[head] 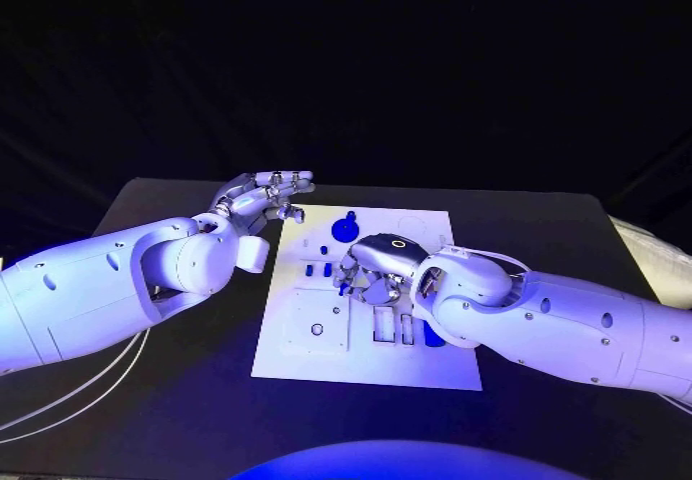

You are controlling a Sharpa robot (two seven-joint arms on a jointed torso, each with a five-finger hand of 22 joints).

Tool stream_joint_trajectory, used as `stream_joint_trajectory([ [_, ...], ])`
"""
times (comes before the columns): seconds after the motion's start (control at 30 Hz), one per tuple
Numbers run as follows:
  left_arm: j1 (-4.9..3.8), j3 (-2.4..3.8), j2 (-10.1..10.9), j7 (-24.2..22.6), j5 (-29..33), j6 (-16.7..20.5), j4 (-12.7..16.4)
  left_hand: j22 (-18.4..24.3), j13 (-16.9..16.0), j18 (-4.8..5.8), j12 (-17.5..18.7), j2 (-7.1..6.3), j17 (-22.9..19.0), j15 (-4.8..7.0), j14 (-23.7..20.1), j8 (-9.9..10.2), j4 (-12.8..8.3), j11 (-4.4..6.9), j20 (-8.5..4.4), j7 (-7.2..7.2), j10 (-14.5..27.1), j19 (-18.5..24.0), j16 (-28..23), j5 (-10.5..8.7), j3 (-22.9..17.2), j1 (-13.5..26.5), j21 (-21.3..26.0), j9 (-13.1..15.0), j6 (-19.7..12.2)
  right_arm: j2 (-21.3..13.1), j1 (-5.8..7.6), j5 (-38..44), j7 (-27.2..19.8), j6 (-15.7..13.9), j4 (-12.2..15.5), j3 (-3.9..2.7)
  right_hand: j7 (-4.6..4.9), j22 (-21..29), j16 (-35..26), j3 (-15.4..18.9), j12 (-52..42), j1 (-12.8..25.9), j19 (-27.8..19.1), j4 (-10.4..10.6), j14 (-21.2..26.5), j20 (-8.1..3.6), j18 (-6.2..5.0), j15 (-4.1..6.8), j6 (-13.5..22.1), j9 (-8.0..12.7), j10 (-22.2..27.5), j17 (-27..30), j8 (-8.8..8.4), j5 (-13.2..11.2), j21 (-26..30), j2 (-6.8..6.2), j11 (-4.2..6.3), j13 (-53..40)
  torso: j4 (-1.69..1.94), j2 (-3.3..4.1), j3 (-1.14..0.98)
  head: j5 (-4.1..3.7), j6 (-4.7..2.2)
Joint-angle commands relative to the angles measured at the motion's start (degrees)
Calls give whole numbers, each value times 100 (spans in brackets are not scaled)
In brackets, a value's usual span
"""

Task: Assemble the parts on the task board

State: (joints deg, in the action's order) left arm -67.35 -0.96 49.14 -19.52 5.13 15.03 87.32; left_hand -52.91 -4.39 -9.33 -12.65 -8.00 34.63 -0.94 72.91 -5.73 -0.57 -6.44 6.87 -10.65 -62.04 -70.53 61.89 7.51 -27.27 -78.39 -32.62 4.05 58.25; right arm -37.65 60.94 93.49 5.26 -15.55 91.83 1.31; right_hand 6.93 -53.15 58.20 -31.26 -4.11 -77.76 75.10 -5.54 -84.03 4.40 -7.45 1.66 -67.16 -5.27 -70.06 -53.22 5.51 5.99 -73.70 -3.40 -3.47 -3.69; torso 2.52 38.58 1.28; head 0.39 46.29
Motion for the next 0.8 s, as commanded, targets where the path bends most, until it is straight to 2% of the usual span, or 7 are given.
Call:
stream_joint_trajectory([
  [0.03, 0, 4, -24, -27, 18, -104, 17, 8, 4, -111, -23, 14, -5, -24, -34, 0, 1, 1, -12, -3, 59, 12, -1, 4, 31, 5, 19, -6, -29, 109, -79, 206, -152, 311, -113, 6, 35, -1, 42, -45, 20, -44, -2, -7, -187, 18, 75, -27, 9, -5, -20, -1, -34, 34, -19, -9, -19, -7, 8, 8, -4, 38, 23],
  [0.3, 0, 4, -43, -20, 18, -127, 6, 9, 5, -110, -25, 15, -6, -26, -34, 0, 3, -1, -11, -5, 63, 11, 0, 3, 35, 8, 21, -6, -31, 266, -203, 302, -161, 424, -228, 21, 39, 3, 53, -52, 22, -44, -5, -13, -188, 20, 74, -29, 12, -5, -17, -8, -37, 32, -19, -7, -21, -7, -3, 10, -8, 73, 77],
  [0.8, 1, 4, -34, 9, 17, -158, -32, 21, 9, -107, -41, 19, -20, -35, -40, 1, 17, -10, -4, -11, 88, 6, 1, 0, 68, 37, 35, -7, -43, 279, -228, 537, -33, 462, -238, 23, 43, 0, 58, -61, 22, -47, -6, -29, -188, 22, 73, -32, 13, -5, -18, -4, -39, 26, -23, -11, -22, -9, -7, 8, -13, 94, 131],
])
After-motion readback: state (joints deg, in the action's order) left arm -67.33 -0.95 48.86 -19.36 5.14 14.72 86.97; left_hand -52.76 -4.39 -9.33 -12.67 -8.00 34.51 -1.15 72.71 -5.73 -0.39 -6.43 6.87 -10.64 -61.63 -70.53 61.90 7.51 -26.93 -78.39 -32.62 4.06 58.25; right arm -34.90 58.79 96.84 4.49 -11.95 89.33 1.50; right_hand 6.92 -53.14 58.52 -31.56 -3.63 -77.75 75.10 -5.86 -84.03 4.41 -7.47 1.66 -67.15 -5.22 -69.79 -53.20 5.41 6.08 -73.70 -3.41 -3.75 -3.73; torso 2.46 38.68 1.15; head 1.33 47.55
